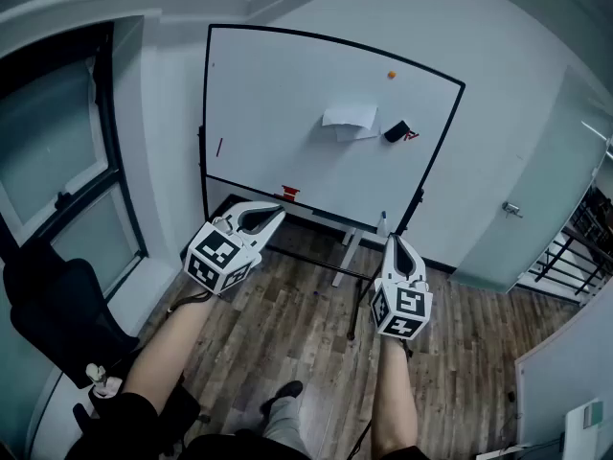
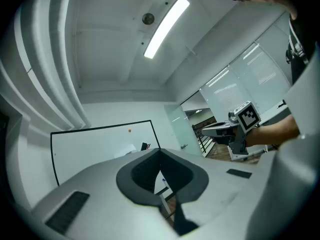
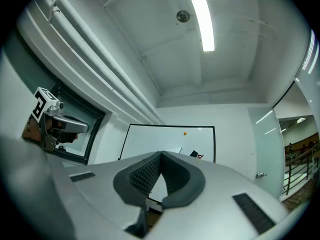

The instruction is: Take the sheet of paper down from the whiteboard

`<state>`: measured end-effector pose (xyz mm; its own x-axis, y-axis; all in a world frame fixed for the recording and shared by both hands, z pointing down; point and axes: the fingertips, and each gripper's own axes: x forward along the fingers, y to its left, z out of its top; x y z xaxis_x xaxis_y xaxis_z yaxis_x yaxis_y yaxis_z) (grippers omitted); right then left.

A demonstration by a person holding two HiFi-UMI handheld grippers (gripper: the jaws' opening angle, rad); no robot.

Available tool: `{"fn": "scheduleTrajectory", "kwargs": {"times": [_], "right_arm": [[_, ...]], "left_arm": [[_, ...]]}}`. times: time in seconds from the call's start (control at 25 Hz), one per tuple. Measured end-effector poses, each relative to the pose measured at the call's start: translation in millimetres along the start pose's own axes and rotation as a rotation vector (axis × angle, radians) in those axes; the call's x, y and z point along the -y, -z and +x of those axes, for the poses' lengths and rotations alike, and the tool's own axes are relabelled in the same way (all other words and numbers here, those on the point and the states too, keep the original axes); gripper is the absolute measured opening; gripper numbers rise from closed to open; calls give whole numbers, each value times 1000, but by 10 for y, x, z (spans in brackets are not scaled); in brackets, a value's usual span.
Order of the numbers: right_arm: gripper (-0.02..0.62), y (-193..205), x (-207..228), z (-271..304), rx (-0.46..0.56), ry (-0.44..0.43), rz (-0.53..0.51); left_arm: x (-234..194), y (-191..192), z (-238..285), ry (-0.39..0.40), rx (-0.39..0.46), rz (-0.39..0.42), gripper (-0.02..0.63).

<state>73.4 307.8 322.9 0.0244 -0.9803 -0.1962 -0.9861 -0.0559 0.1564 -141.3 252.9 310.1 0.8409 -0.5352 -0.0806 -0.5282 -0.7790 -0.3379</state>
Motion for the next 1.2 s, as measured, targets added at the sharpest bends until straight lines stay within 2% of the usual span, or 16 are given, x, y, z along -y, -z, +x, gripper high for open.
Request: {"fn": "scheduleTrajectory", "kwargs": {"times": [0.36,0.64,1.2], "right_arm": [[23,166,63,201,-10,15,-1],[25,305,158,627,-13,26,-3],[25,647,734,2170,-30,46,-17]], "left_arm": [[-113,179,211,20,-10,5,21],[-363,376,595,39,-24,3,21],[-1237,743,2109,73,-19,4,21]]}}
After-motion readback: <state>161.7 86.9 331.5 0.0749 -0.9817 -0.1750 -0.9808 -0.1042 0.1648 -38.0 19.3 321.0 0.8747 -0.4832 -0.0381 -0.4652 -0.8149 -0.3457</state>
